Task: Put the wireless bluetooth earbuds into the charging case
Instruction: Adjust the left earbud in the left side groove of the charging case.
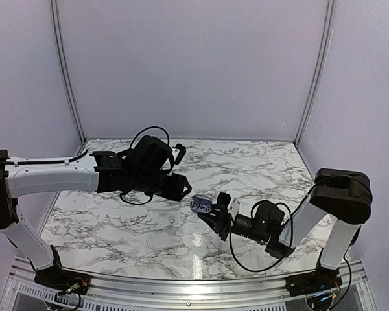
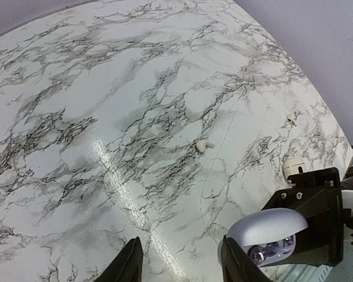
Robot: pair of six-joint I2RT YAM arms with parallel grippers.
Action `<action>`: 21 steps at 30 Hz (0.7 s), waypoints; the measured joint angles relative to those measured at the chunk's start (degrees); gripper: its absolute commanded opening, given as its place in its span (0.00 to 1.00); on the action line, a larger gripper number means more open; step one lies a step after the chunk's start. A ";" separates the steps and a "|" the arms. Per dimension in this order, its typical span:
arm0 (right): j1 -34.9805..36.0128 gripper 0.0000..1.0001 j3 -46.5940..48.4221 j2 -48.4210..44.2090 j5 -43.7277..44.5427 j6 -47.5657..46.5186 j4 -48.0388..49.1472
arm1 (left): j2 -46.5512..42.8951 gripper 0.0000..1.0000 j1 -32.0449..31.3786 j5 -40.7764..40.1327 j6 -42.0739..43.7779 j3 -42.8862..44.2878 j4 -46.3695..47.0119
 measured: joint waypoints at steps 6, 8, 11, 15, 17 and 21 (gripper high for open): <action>-0.37 0.00 -0.02 0.00 -0.11 0.09 0.00 | -1.25 0.49 0.63 0.26 0.07 -4.85 1.73; -0.48 0.00 -0.02 0.00 -0.44 0.09 -0.02 | -2.84 0.52 0.63 0.39 1.33 -6.14 2.49; -0.55 0.00 -0.02 -0.28 -1.92 0.09 -0.55 | -7.89 0.52 0.61 1.49 5.62 -8.76 3.41; -0.57 0.00 -0.02 -2.51 -4.55 0.24 -2.67 | -14.86 0.53 0.42 5.44 15.17 -12.46 6.27; -0.59 0.00 0.00 -5.27 -5.97 0.33 -5.25 | -17.97 0.53 -0.22 6.84 20.61 -15.47 7.69; -0.59 0.00 1.07 -11.37 -8.70 0.61 -11.82 | -22.64 0.53 -4.04 7.54 31.43 -20.70 8.33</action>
